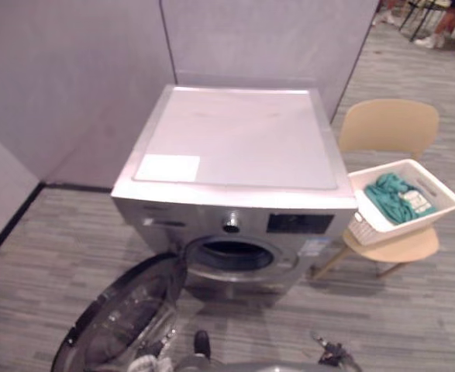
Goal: Pick up the laundry basket with both hands and put the clothes into the washing machine.
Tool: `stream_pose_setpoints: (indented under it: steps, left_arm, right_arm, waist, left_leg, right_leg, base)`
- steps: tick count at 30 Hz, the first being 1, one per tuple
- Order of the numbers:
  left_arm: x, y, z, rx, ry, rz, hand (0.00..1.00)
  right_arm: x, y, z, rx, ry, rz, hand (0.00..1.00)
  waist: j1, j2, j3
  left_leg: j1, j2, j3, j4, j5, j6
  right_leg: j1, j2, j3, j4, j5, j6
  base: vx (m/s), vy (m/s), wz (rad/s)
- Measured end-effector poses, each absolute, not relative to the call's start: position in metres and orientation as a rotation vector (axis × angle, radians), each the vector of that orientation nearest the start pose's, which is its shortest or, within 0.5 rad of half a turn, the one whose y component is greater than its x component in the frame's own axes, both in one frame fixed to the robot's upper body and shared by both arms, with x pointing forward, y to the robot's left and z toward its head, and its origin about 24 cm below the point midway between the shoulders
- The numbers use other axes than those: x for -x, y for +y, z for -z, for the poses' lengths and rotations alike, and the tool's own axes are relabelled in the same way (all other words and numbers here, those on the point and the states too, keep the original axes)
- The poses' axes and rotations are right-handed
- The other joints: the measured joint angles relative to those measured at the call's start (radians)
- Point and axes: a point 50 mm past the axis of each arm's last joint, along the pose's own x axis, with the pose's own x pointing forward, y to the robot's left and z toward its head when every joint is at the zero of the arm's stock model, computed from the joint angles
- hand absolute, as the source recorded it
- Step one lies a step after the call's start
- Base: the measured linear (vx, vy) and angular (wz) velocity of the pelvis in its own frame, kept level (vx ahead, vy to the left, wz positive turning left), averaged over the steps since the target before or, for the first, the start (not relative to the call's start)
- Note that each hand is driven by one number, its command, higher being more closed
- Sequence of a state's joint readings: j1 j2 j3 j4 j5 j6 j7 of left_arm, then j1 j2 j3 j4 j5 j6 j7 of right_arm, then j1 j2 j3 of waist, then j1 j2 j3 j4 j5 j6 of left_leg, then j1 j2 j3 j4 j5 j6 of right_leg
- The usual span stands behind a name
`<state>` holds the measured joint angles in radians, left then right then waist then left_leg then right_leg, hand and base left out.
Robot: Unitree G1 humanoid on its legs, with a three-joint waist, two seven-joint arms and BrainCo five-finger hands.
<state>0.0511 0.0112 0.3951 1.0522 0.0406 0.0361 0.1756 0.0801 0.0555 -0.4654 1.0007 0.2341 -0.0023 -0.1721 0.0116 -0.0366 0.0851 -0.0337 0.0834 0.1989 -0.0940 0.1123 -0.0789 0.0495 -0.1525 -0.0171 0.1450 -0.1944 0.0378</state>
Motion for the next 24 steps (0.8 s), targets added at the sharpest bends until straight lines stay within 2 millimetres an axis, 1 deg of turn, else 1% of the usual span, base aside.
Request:
stream_pose_setpoints:
  steps: [1,2,3,4,5,6,7,8,9,10,11,12,13,14,15,16,17,18,19,20,21,22,23,24]
  left_arm:
    - [-0.092,0.209,0.161,0.069,1.138,-0.512,0.0]
    - [-0.096,0.21,0.16,0.067,1.128,-0.511,0.0]
    - [-0.101,0.213,0.158,0.056,1.111,-0.506,0.0]
    - [-0.105,0.211,0.157,0.048,1.103,-0.492,0.0]
    - [-0.104,0.209,0.158,0.053,1.108,-0.491,0.0]
    - [-0.104,0.208,0.158,0.055,1.109,-0.491,0.0]
    - [-0.105,0.207,0.158,0.058,1.104,-0.492,0.0]
    - [-0.104,0.207,0.158,0.059,1.105,-0.493,0.0]
    - [-0.105,0.206,0.158,0.061,1.104,-0.492,0.0]
    - [-0.104,0.207,0.158,0.067,1.102,-0.497,0.0]
    - [-0.101,0.208,0.158,0.068,1.109,-0.502,0.0]
    - [-0.096,0.21,0.159,0.058,1.115,-0.503,0.0]
    - [-0.088,0.215,0.16,0.046,1.13,-0.512,0.0]
    - [-0.086,0.218,0.16,0.036,1.136,-0.514,0.0]
    - [-0.083,0.218,0.161,0.031,1.155,-0.511,0.0]
    - [-0.079,0.208,0.165,0.047,1.186,-0.491,0.0]
    - [-0.078,0.201,0.167,0.066,1.198,-0.484,0.0]
    - [-0.077,0.194,0.168,0.079,1.207,-0.474,0.0]
    - [-0.076,0.19,0.169,0.089,1.212,-0.469,0.0]
    - [-0.076,0.19,0.169,0.089,1.211,-0.473,0.0]
    - [-0.076,0.194,0.168,0.083,1.209,-0.487,0.0]
    - [-0.078,0.199,0.167,0.073,1.203,-0.504,0.0]
    - [-0.078,0.2,0.167,0.069,1.201,-0.506,0.0]
    - [-0.085,0.204,0.165,0.086,1.174,-0.527,0.0]
  right_arm:
    - [-0.084,-0.192,0.163,-0.405,1.063,0.706,0.0]
    - [-0.085,-0.189,0.162,-0.41,1.061,0.696,0.0]
    - [-0.083,-0.186,0.163,-0.418,1.069,0.696,0.0]
    - [-0.081,-0.189,0.163,-0.412,1.065,0.701,0.0]
    - [-0.084,-0.194,0.16,-0.397,1.036,0.706,0.0]
    - [-0.083,-0.198,0.159,-0.388,1.029,0.713,0.0]
    - [-0.082,-0.201,0.158,-0.381,1.018,0.721,0.0]
    - [-0.081,-0.201,0.158,-0.38,1.015,0.721,0.0]
    - [-0.078,-0.201,0.158,-0.379,1.021,0.725,0.0]
    - [-0.078,-0.201,0.158,-0.378,1.022,0.726,0.0]
    - [-0.077,-0.201,0.159,-0.38,1.026,0.728,0.0]
    - [-0.075,-0.201,0.16,-0.38,1.039,0.729,0.0]
    - [-0.068,-0.198,0.163,-0.38,1.081,0.727,0.0]
    - [-0.066,-0.198,0.164,-0.385,1.096,0.73,0.0]
    - [-0.061,-0.203,0.165,-0.372,1.114,0.739,0.0]
    - [-0.059,-0.213,0.165,-0.342,1.125,0.747,0.0]
    - [-0.06,-0.226,0.164,-0.304,1.132,0.753,0.0]
    - [-0.059,-0.234,0.162,-0.279,1.135,0.757,0.0]
    - [-0.056,-0.246,0.16,-0.244,1.142,0.769,0.0]
    - [-0.056,-0.248,0.16,-0.238,1.144,0.77,0.0]
    - [-0.057,-0.25,0.159,-0.233,1.14,0.771,0.0]
    - [-0.059,-0.248,0.159,-0.236,1.133,0.767,0.0]
    - [-0.062,-0.248,0.159,-0.238,1.127,0.766,0.0]
    - [-0.067,-0.248,0.158,-0.244,1.107,0.773,0.0]
  waist:
    - [0.0,-0.014,0.007]
    - [-0.002,-0.028,0.019]
    - [-0.004,-0.046,0.037]
    - [-0.009,-0.039,0.05]
    - [-0.005,0.008,0.06]
    - [0.002,0.015,0.058]
    - [0.003,0.015,0.057]
    - [0.0,0.007,0.051]
    - [-0.002,0.004,0.05]
    - [0.003,0.0,0.047]
    - [0.001,-0.005,0.041]
    - [0.0,-0.01,0.026]
    - [0.0,-0.022,-0.011]
    - [-0.001,-0.031,-0.025]
    - [-0.001,-0.02,-0.044]
    - [0.002,0.024,-0.063]
    - [0.0,0.054,-0.058]
    - [-0.004,0.081,-0.056]
    - [-0.016,0.093,-0.055]
    - [-0.023,0.09,-0.053]
    - [-0.028,0.084,-0.053]
    - [-0.036,0.076,-0.051]
    - [-0.045,0.069,-0.048]
    - [-0.039,0.053,-0.03]
  left_leg:
    - [0.001,-0.004,0.005,0.009,-0.007,0.007]
    - [0.001,-0.01,0.007,0.029,-0.024,0.008]
    - [0.001,-0.016,0.005,0.073,-0.054,0.009]
    - [-0.018,0.014,-0.001,0.142,-0.102,0.018]
    - [-0.027,0.068,0.002,0.198,-0.135,0.017]
    - [-0.026,0.088,0.008,0.217,-0.147,0.019]
    - [-0.023,0.111,0.014,0.246,-0.169,0.012]
    - [-0.02,0.12,0.012,0.252,-0.176,0.008]
    - [-0.014,0.124,0.011,0.251,-0.177,0.004]
    - [-0.006,0.127,0.01,0.248,-0.176,-0.001]
    - [0.007,0.129,0.004,0.249,-0.175,-0.019]
    - [0.011,0.132,0.003,0.248,-0.174,-0.037]
    - [0.011,0.14,-0.003,0.241,-0.166,-0.086]
    - [0.011,0.138,-0.016,0.235,-0.163,-0.105]
    - [0.01,0.161,-0.039,0.219,-0.157,-0.119]
    - [0.002,0.202,-0.062,0.195,-0.138,-0.136]
    - [0.002,0.228,-0.077,0.18,-0.114,-0.149]
    - [0.003,0.245,-0.094,0.17,-0.092,-0.151]
    - [-0.002,0.253,-0.125,0.158,-0.017,-0.139]
    - [-0.009,0.255,-0.141,0.16,0.023,-0.132]
    - [-0.032,0.272,-0.136,0.168,0.094,-0.084]
    - [-0.068,0.291,-0.093,0.159,0.173,0.015]
    - [-0.082,0.297,-0.06,0.149,0.21,0.061]
    - [-0.113,0.287,0.012,0.308,0.077,0.014]
  right_leg:
    - [-0.004,-0.007,0.0,0.016,-0.011,-0.003]
    - [-0.004,-0.017,0.0,0.034,-0.018,0.014]
    - [-0.005,-0.034,0.001,0.077,-0.023,0.045]
    - [-0.059,-0.027,-0.001,0.208,0.001,0.059]
    - [-0.138,-0.006,-0.003,0.369,0.032,0.043]
    - [-0.177,-0.006,-0.013,0.448,0.028,0.012]
    - [-0.241,-0.036,-0.009,0.573,0.004,-0.02]
    - [-0.28,-0.089,-0.002,0.624,0.005,-0.025]
    - [-0.292,-0.117,0.001,0.621,0.008,-0.029]
    - [-0.3,-0.16,0.006,0.608,0.016,-0.023]
    - [-0.301,-0.215,0.019,0.56,0.04,-0.011]
    - [-0.298,-0.24,0.025,0.506,0.073,-0.016]
    - [-0.296,-0.247,0.053,0.403,0.175,-0.021]
    - [-0.288,-0.24,0.061,0.378,0.175,0.04]
    - [-0.254,-0.214,0.053,0.334,0.126,0.126]
    - [-0.207,-0.18,0.014,0.261,0.063,0.208]
    - [-0.187,-0.157,-0.007,0.238,-0.001,0.221]
    - [-0.187,-0.137,-0.016,0.255,-0.006,0.216]
    - [-0.183,-0.125,-0.036,0.283,-0.018,0.195]
    - [-0.175,-0.122,-0.05,0.289,-0.025,0.185]
    - [-0.172,-0.103,-0.077,0.285,-0.038,0.159]
    - [-0.173,-0.079,-0.104,0.276,-0.053,0.132]
    - [-0.174,-0.071,-0.123,0.268,-0.054,0.116]
    - [-0.174,-0.053,-0.144,0.259,-0.039,0.085]
  base:
    - [0.07,-0.009,-0.14]
    - [0.07,-0.016,-0.06]
    - [0.06,-0.066,-0.16]
    - [0.05,-0.089,-0.3]
    - [0.04,-0.086,-0.39]
    - [0.06,-0.03,-0.34]
    - [0.09,-0.038,-0.12]
    - [0.11,-0.064,0.02]
    - [0.09,-0.104,0.13]
    - [0.13,-0.256,0.14]
    - [0.13,-0.303,0.14]
    - [0.17,-0.447,0.12]
    - [0.13,-0.369,0.05]
    - [0.18,-0.502,0.04]
    - [0.19,-0.563,0.08]
    - [0.17,-0.616,0.06]
    - [0.1,-0.407,0.09]
    - [0.03,-0.372,0.26]
    - [0.01,-0.279,0.4]
    - [-0.03,-0.41,0.55]
    - [-0.09,-0.333,0.53]
    - [-0.12,-0.334,0.56]
    - [-0.16,-0.369,0.46]
    - [-0.1,-0.235,0.21]
